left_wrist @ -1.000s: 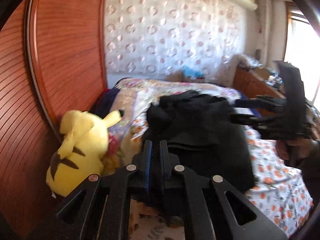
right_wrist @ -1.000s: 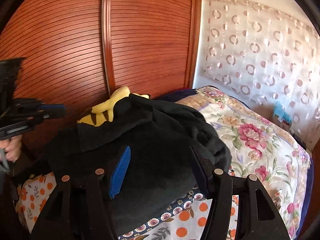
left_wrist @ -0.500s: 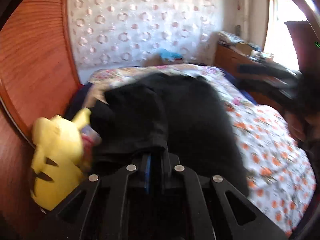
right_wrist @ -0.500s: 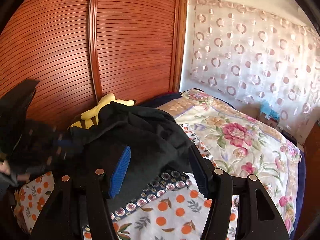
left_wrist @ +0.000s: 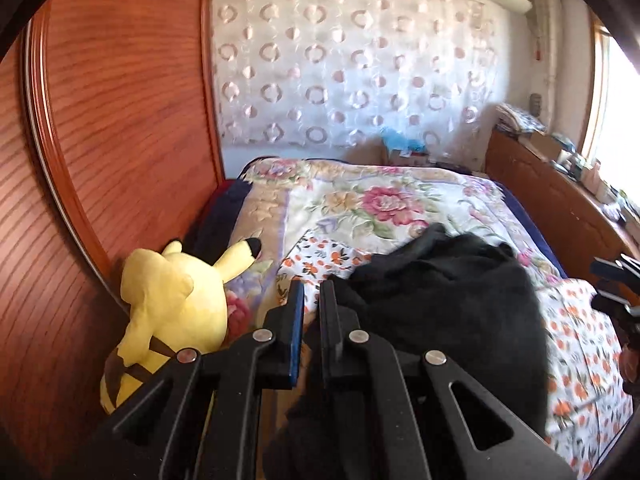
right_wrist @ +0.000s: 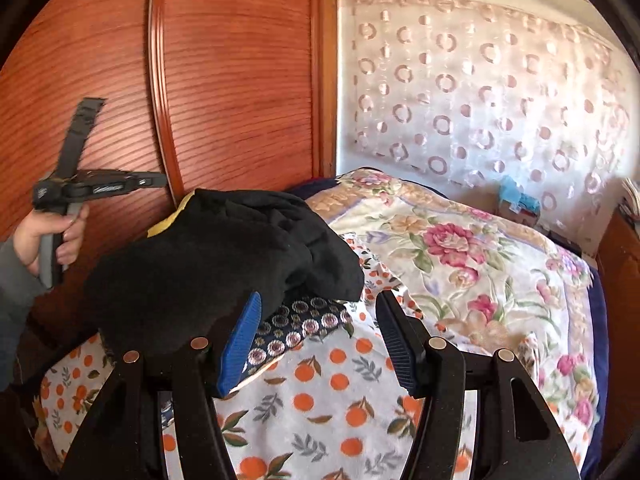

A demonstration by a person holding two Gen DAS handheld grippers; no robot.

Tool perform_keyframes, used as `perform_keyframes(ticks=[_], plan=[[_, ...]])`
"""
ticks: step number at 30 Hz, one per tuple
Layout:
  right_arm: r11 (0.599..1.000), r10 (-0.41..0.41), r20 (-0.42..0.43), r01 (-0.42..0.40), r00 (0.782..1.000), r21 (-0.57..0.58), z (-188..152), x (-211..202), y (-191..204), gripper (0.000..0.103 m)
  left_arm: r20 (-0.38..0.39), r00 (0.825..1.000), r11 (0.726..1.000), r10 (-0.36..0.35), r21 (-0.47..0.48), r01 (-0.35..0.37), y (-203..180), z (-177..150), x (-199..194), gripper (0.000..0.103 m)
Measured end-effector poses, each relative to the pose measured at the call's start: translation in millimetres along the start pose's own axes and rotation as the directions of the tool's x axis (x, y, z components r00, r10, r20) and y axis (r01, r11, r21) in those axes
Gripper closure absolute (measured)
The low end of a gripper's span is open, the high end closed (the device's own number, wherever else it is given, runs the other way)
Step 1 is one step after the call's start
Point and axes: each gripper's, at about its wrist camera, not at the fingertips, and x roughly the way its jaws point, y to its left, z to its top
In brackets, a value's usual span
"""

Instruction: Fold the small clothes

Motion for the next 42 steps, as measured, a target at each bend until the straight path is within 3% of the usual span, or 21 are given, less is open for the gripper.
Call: perform_keyframes(ticks=[2, 4, 5, 6, 7, 12, 17, 25, 31, 42], plan=[[1.0, -0.011, 0.016, 0.011, 1.0, 0.027, -5.0, -14.7, 5.1, 0.041, 0.014, 1.0, 0.999, -0.023, 0.028, 0.023, -15.8, -4.4, -18.3, 0.084], [0.999, -0.019, 0.036, 0.018, 0.999, 0.051, -9.8, -32.5, 12.9, 0.041, 0.049, 0.998, 0.997, -0.049, 0.054, 0.046, -35.1, -11.6, -42.8, 0.048], [0.998, -0.02, 0.044, 0.017, 0.999, 0.06, -12.3, -41.2, 16.8, 0.041, 0.066, 0.996, 0.996, -0.06, 0.067, 0.056, -42.4, -13.5, -52.4, 0.042], [0.998, -0.022, 0.052, 0.019, 0.998, 0.067, -14.9, -50.4, 21.6, 0.041, 0.082, 0.994, 0.994, -0.072, 0.086, 0.065, -54.1, -17.7, -65.9, 0.026], [0.997, -0.028, 0.056, 0.024, 0.998, 0.072, -18.5, -59.3, 26.6, 0.041, 0.096, 0.992, 0.993, -0.082, 0.097, 0.073, -65.3, -22.0, -78.4, 0.02], [0.992, -0.075, 0.06, 0.068, 0.995, 0.107, -40.2, -104.7, 49.0, 0.041, 0.154, 0.986, 0.99, -0.069, 0.132, 0.049, -113.8, -43.4, -123.4, 0.017], [0.975, -0.159, 0.081, 0.143, 0.984, 0.169, -67.6, -156.9, 63.2, 0.04, 0.189, 0.975, 0.987, -0.117, 0.133, 0.093, -155.9, -69.3, -160.0, 0.013], [0.93, -0.32, 0.122, 0.287, 0.939, 0.23, -107.8, -234.3, 96.6, 0.039, 0.166, 0.973, 0.985, -0.16, 0.087, 0.147, -195.3, -105.5, -192.9, 0.013], [0.91, -0.362, 0.128, 0.32, 0.923, 0.265, -120.0, -250.0, 116.6, 0.039, 0.171, 0.98, 0.991, -0.1, 0.105, 0.083, -220.2, -128.6, -207.3, 0.013], [0.898, -0.385, 0.129, 0.339, 0.914, 0.28, -131.6, -248.7, 144.4, 0.039, 0.183, 0.978, 0.989, -0.104, 0.125, 0.081, -230.5, -135.6, -220.6, 0.013]])
